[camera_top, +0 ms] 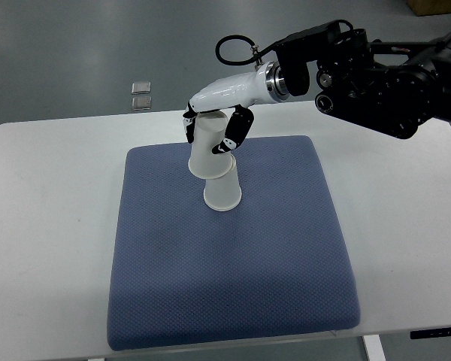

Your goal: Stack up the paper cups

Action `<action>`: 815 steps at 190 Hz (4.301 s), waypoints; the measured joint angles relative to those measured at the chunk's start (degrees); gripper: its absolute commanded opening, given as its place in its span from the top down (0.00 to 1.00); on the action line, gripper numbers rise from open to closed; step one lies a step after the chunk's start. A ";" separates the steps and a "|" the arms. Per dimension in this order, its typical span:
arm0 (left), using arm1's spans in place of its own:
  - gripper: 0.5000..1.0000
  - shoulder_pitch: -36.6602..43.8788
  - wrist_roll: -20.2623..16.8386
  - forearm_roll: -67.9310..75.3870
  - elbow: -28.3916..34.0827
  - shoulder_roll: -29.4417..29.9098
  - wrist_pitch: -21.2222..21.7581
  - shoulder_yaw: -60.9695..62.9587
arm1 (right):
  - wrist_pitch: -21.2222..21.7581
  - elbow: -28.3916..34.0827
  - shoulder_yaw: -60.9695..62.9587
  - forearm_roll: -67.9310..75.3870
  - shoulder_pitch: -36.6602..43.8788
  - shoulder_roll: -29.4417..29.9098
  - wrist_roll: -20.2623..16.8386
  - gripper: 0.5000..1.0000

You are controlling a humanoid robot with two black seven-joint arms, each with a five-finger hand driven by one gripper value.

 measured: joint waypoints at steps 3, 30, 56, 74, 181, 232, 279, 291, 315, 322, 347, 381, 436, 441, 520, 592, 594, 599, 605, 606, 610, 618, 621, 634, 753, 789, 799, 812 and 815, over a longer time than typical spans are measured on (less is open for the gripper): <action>0.00 0.00 0.00 0.00 0.00 0.00 0.00 0.00 | 0.00 0.00 0.00 0.00 -0.05 0.00 0.00 0.67; 0.00 0.00 0.00 0.00 0.00 0.00 -0.01 0.00 | 0.56 -0.01 -0.04 0.02 0.19 -0.15 0.00 0.67; 0.00 -0.01 0.00 0.00 0.00 0.00 -0.01 0.00 | 1.38 0.01 -0.04 0.10 1.17 -0.33 -0.07 0.67; 0.00 -0.01 0.00 0.00 0.00 0.00 -0.01 0.00 | 2.04 0.06 -0.04 0.12 2.06 -0.60 -0.09 0.66; 0.00 -0.01 0.02 0.00 0.00 0.00 -0.01 0.00 | 3.10 0.08 -0.27 -0.20 2.20 -0.80 -0.27 0.66; 0.00 -0.01 0.02 0.00 0.00 0.00 -0.01 0.00 | 2.61 -0.01 -0.43 -0.62 1.06 -0.85 -0.27 0.66; 0.00 -0.01 0.02 0.00 0.00 0.00 0.00 0.00 | 1.89 -0.27 -0.22 -0.66 0.05 -0.81 -0.27 0.66; 0.00 -0.01 0.02 0.00 0.00 0.00 0.00 0.00 | 1.68 -0.30 -0.14 -0.65 -0.22 -0.70 -0.27 0.66; 0.00 0.00 0.02 0.00 0.00 0.00 0.00 0.00 | 0.89 -0.54 -0.05 -0.61 -1.05 -0.61 -0.30 0.55; 0.00 0.00 0.02 0.00 0.00 0.00 0.00 0.00 | 0.71 -0.60 -0.02 -0.55 -1.20 -0.56 -0.33 0.50; 0.00 0.00 0.02 0.00 0.00 0.00 0.00 0.00 | 0.56 -0.70 -0.01 -0.18 -1.81 -0.51 -0.39 0.24; 0.00 0.00 -0.01 0.00 0.00 0.00 0.02 0.00 | 0.91 -0.71 -0.01 0.37 -2.06 -0.48 -0.39 0.19; 0.00 -0.01 -0.01 0.00 0.00 0.00 0.03 0.00 | 1.07 -0.70 0.00 0.45 -2.10 -0.54 -0.35 0.18; 0.00 -0.01 -0.01 0.00 0.00 0.00 0.03 0.00 | 1.07 -0.72 0.05 0.45 -2.13 -0.67 -0.32 0.18; 0.00 -0.01 0.00 0.00 0.00 0.00 -0.01 0.00 | 1.21 -13.27 11.87 15.79 -11.89 -0.96 -0.14 0.18; 0.00 -0.01 0.03 0.00 0.00 0.00 0.02 0.00 | -3.87 -22.26 18.85 46.78 -21.88 -0.09 -0.44 0.18; 0.00 -0.01 0.03 0.00 0.00 0.00 0.02 0.00 | -4.12 -22.37 19.08 47.65 -22.23 -0.08 -0.44 0.18; 0.00 -0.01 0.03 0.00 0.00 0.00 0.02 0.00 | -4.83 -22.62 19.79 50.29 -23.24 -0.07 -0.44 0.18; 0.00 0.00 0.03 0.00 0.00 0.00 0.02 0.00 | -5.48 -22.80 20.47 52.90 -24.29 -0.04 -0.44 0.18; 0.00 0.00 0.03 0.00 0.00 0.00 0.02 0.00 | -5.58 -22.82 20.58 53.33 -24.47 -0.04 -0.44 0.18; 0.00 0.00 0.03 0.00 0.00 0.00 0.02 0.00 | -5.98 -22.89 21.02 55.00 -25.15 -0.02 -0.44 0.18; 0.00 0.04 0.03 0.00 0.00 0.00 0.02 -0.03 | -6.82 -22.97 21.94 58.28 -26.58 0.03 -0.44 0.18; 0.00 0.05 0.03 0.00 0.00 0.00 0.02 -0.04 | -7.16 -22.99 22.30 59.47 -27.10 0.06 -0.44 0.18; 0.00 0.08 0.03 0.00 0.00 0.00 0.02 -0.07 | -8.77 -23.02 23.80 64.12 -29.54 0.42 -0.33 0.18; 0.00 0.08 0.01 0.00 0.01 0.00 -0.05 0.00 | -14.32 -23.05 37.13 76.32 -35.51 6.36 0.15 0.18; 0.00 0.08 0.01 0.00 0.00 0.00 -0.05 0.01 | -14.56 -23.09 37.04 76.12 -35.54 6.00 0.17 0.18; 0.00 0.08 0.01 0.00 0.00 0.00 -0.05 0.00 | -14.55 -23.08 37.12 76.13 -35.62 5.97 0.18 0.18; 0.00 0.08 0.01 0.00 0.00 0.00 -0.05 0.00 | -14.52 -23.08 37.21 76.15 -35.70 6.09 0.21 0.18; 0.00 0.08 0.01 0.00 0.00 0.00 -0.05 0.00 | -14.52 -23.07 37.22 76.16 -35.71 6.13 0.22 0.18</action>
